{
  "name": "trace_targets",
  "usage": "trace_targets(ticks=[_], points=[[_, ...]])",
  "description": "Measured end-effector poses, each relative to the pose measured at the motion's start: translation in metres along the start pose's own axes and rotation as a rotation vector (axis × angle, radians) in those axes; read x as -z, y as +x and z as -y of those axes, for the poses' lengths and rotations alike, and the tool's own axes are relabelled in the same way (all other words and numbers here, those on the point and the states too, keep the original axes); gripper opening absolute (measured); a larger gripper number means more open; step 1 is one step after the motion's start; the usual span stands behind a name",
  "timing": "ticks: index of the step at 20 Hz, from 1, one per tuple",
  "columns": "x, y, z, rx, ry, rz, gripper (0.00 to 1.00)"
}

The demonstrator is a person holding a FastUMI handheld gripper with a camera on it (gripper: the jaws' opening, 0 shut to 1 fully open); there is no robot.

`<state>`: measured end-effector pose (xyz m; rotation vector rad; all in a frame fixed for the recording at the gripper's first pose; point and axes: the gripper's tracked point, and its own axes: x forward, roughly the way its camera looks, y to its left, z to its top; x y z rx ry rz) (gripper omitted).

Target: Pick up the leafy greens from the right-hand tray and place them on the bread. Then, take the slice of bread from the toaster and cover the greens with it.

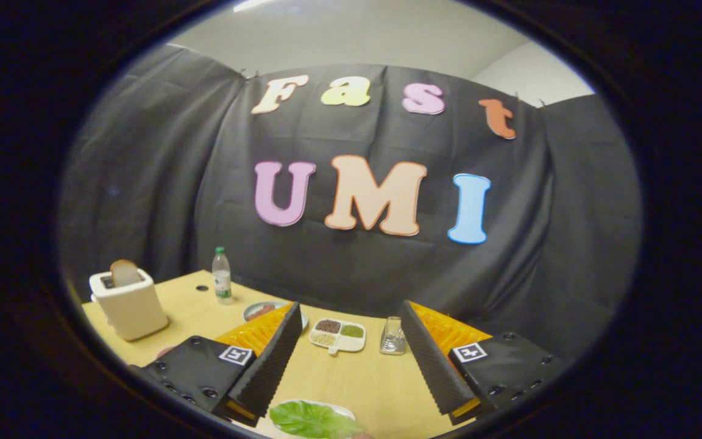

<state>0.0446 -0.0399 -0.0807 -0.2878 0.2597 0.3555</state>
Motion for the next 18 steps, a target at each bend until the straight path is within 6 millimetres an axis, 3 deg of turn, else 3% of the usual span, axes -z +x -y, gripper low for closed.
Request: trace_targets(ticks=[2,5,11,18], points=[[0.021,0.006,0.000,-0.066,-0.040,-0.060,0.99],[0.068,0.012,-0.017,-0.216,-0.143,-0.187,0.99],[0.156,-0.001,-0.039,-0.464,-0.291,-0.423,0.99],[0.228,-0.011,-0.063,-0.657,-0.408,-0.603,0.99]])
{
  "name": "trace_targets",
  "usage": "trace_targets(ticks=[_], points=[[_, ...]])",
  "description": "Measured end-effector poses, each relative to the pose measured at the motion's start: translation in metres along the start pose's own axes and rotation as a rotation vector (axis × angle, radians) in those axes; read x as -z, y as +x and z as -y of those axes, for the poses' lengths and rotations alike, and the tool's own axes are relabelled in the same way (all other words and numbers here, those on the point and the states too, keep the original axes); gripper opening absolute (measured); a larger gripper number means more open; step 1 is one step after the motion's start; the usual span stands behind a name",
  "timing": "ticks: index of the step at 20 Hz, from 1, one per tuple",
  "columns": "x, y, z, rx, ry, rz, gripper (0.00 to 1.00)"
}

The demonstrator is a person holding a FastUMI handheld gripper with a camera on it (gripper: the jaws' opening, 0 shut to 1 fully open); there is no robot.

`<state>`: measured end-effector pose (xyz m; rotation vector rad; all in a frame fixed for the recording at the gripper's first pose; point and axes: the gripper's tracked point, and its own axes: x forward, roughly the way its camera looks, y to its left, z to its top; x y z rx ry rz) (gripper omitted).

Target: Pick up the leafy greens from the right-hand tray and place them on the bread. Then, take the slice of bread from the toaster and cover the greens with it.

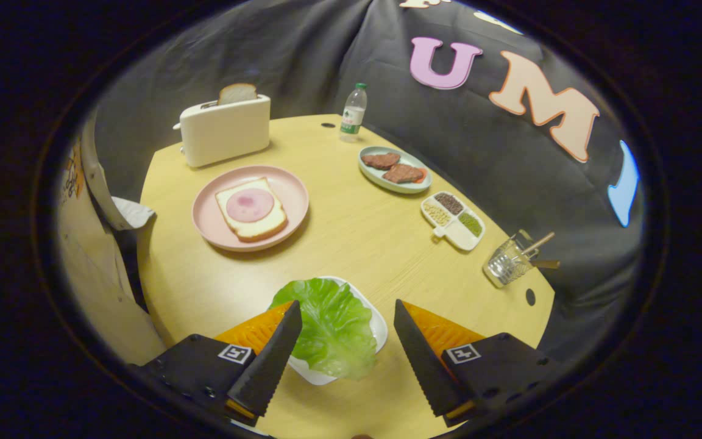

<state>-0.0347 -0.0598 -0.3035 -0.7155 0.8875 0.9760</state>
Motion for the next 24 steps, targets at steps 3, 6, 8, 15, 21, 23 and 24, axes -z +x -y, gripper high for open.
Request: trace_targets(ticks=[3,6,8,15,21,23,24], points=[[0.026,0.017,-0.012,-0.056,-0.053,-0.083,0.99],[0.041,0.033,-0.021,-0.089,-0.056,-0.128,0.99],[0.050,0.043,-0.023,-0.101,-0.054,-0.157,0.99],[0.064,0.058,-0.033,-0.182,0.007,-0.228,0.77],[0.061,0.057,-0.049,-0.230,0.007,-0.232,0.43],[0.061,0.053,-0.055,-0.229,-0.015,-0.230,0.28],[0.061,0.055,-0.056,-0.220,-0.004,-0.233,0.19]])
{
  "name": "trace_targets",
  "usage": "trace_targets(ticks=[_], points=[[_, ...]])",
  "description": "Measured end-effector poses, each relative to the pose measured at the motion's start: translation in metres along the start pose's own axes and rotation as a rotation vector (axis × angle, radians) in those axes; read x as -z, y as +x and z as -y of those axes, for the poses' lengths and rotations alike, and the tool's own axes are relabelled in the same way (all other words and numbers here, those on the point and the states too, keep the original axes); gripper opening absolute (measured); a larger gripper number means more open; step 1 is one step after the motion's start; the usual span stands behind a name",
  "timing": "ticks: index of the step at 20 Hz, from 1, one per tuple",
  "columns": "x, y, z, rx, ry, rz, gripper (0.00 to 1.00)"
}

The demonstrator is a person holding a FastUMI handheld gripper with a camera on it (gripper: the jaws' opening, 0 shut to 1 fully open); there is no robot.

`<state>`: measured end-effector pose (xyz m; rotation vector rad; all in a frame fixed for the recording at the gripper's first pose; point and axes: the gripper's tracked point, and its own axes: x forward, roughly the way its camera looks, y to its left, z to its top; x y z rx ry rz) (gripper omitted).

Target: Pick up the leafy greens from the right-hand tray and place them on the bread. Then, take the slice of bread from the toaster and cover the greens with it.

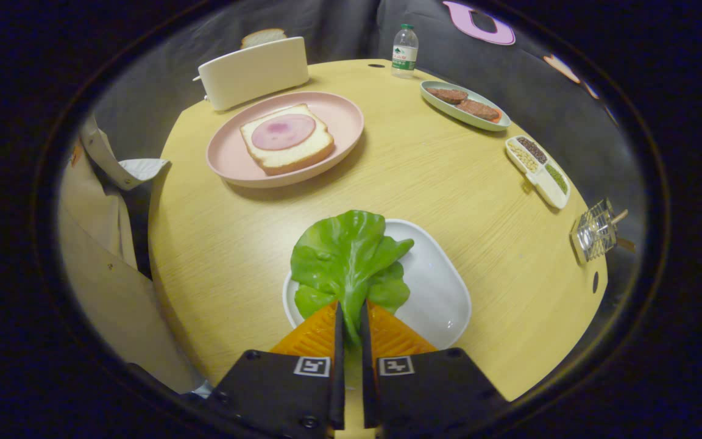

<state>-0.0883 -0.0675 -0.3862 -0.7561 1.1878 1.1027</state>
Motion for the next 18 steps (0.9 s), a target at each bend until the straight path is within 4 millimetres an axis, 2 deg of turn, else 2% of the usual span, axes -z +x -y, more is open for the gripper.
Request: trace_targets(ticks=[1,5,7,12,18], points=[[0.003,-0.001,0.000,0.003,0.022,-0.005,0.10],[0.001,-0.008,0.004,0.036,0.041,0.001,0.07],[-0.007,-0.018,0.007,0.058,0.042,0.016,0.05],[-0.038,-0.046,-0.002,0.087,0.031,0.067,0.03],[-0.091,-0.057,-0.031,0.082,-0.007,0.121,0.03]])
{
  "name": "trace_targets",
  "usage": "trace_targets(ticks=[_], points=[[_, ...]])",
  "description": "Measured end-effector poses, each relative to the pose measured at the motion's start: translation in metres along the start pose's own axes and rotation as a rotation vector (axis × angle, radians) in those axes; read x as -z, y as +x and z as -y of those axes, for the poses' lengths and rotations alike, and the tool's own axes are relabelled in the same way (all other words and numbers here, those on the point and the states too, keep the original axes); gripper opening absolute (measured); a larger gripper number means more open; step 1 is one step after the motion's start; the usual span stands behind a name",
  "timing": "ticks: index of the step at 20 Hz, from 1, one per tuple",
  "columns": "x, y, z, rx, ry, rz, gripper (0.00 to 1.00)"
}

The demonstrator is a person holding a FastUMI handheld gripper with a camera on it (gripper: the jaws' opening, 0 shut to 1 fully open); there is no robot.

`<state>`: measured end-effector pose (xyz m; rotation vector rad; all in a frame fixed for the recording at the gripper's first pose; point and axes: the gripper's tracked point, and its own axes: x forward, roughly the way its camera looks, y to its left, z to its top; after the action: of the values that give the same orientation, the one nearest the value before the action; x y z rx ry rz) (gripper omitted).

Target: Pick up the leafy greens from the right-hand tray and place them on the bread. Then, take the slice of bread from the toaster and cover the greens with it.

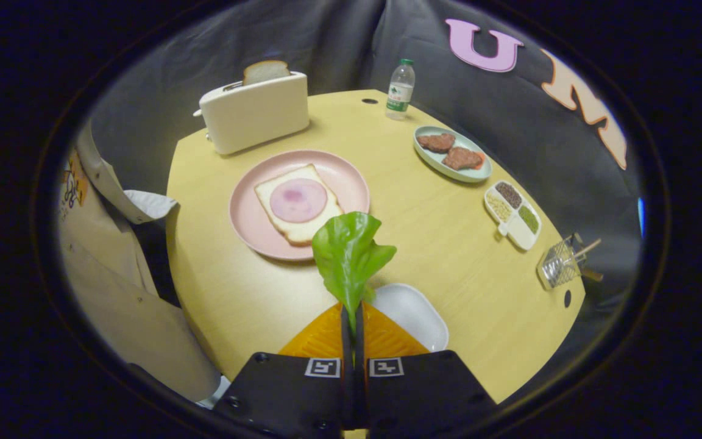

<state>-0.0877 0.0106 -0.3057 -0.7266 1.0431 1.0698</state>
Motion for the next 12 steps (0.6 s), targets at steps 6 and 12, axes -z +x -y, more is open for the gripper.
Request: trace_targets(ticks=[6,12], points=[[-0.062,0.020,-0.037,-0.035,-0.055,0.046,0.04],[-0.099,0.056,-0.071,-0.094,-0.109,0.034,0.04]])
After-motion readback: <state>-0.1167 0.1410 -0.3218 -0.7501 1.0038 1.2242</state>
